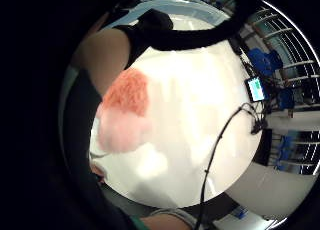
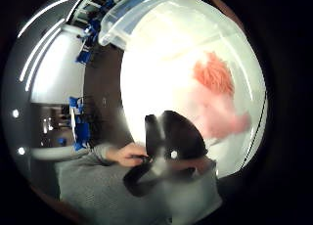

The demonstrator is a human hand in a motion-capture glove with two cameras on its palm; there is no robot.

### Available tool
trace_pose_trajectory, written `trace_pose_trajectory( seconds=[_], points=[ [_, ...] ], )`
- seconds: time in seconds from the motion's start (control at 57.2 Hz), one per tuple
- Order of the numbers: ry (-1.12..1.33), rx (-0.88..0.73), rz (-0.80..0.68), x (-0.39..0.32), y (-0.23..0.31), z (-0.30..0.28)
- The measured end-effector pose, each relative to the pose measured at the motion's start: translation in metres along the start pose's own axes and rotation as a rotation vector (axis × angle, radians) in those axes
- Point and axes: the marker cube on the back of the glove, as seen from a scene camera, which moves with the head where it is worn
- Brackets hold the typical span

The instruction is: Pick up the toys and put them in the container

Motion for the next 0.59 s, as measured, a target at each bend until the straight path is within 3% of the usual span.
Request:
trace_pose_trajectory(
  seconds=[0.332,0.595],
  points=[
    [0.115,-0.272,0.156,0.014,-0.010,0.095],
    [0.176,-0.091,0.170,0.019,-0.012,0.109]
  ],
)
